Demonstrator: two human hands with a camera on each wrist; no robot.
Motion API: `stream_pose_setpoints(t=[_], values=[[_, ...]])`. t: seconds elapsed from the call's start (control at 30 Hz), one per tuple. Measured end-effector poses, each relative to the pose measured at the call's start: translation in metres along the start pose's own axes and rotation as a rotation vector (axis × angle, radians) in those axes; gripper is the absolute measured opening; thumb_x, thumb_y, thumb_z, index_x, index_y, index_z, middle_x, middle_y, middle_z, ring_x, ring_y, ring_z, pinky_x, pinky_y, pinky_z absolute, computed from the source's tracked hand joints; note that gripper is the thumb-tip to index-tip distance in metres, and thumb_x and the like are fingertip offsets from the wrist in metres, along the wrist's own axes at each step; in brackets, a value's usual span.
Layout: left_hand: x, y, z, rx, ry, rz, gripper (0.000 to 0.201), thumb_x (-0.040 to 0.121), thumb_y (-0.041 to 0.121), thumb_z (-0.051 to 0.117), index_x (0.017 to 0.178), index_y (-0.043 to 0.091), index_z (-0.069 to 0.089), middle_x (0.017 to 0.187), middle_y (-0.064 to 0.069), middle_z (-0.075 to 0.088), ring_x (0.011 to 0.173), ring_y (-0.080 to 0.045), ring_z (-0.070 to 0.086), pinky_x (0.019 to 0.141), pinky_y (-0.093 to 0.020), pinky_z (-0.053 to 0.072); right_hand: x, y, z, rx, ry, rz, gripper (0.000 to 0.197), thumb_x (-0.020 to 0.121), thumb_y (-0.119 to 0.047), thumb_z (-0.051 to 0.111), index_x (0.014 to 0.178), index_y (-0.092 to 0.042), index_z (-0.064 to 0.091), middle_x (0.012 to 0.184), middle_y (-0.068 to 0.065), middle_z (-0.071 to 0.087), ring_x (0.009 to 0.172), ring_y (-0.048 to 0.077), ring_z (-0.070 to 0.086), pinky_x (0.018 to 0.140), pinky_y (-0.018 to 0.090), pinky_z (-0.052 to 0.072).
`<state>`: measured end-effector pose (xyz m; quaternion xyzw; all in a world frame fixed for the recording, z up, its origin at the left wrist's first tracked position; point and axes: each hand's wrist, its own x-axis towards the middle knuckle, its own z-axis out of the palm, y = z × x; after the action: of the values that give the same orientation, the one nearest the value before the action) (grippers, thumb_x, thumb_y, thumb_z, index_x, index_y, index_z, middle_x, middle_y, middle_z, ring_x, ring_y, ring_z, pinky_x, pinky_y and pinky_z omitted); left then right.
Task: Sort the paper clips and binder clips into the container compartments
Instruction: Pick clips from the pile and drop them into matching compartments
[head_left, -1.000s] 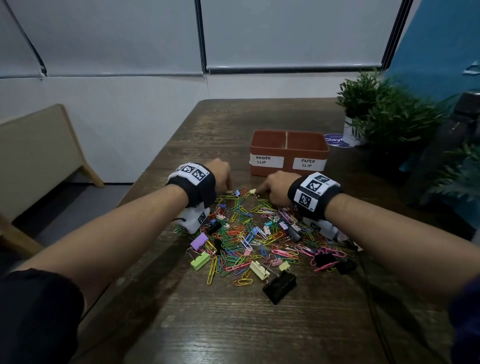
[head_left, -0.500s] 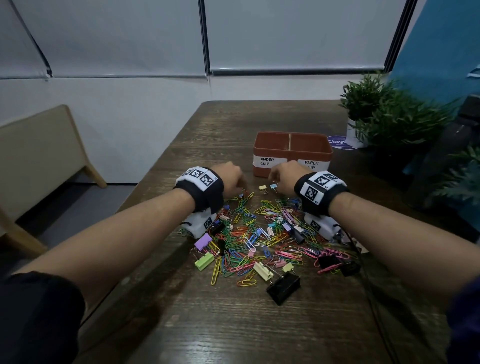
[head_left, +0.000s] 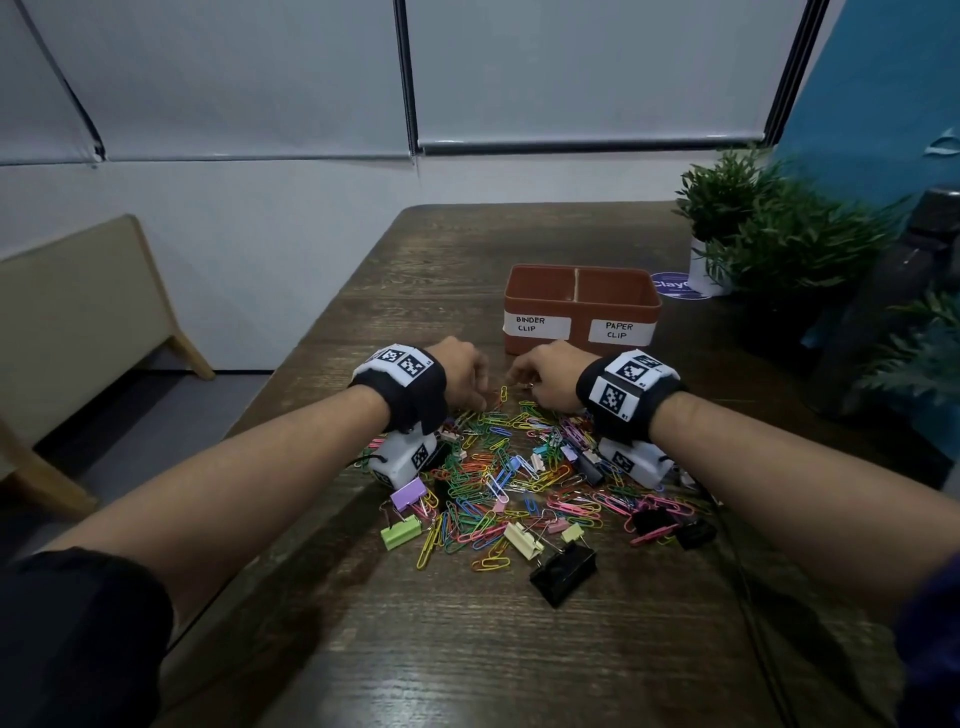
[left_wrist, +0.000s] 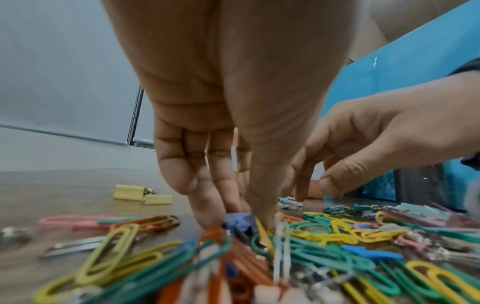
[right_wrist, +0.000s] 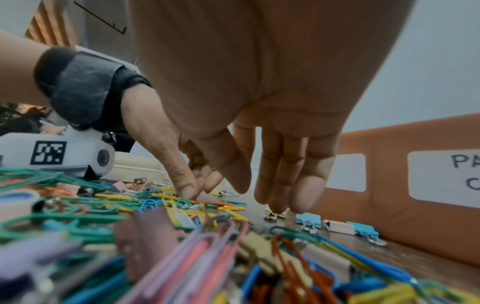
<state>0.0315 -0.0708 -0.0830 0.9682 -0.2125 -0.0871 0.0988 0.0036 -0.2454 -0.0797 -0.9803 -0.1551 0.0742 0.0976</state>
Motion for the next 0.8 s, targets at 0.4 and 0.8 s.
stream_pose_setpoints(t=[0.4,0.8], values=[[0.002,-0.022,-0.015,-0.166,0.08,-0.026,0.022,0.081,0.005,0.069,0.094,0.022,0.071,0.093,0.002,0.072,0.086,-0.01,0.065,0.087,-0.026,0.053,-0.007,-0.007,0.0,-0.1,-0.101,-0.061,0.058,0.087,0.004,0.048,0.134,-0.028,0.059,0.132,0.001,0.062,0.119,0.022,0.058,0.098,0.04,0.052],[-0.011,-0.012,-0.001,-0.043,-0.067,-0.006,0.02,0.078,0.037,0.079,0.096,0.032,0.071,0.081,0.015,0.068,0.074,-0.003,0.063,0.059,-0.017,0.042,-0.001,-0.013,0.007,-0.122,-0.103,-0.145,0.055,0.085,-0.003,0.049,0.121,-0.041,0.067,0.11,0.001,0.07,0.096,0.024,0.065,0.083,0.041,0.057]])
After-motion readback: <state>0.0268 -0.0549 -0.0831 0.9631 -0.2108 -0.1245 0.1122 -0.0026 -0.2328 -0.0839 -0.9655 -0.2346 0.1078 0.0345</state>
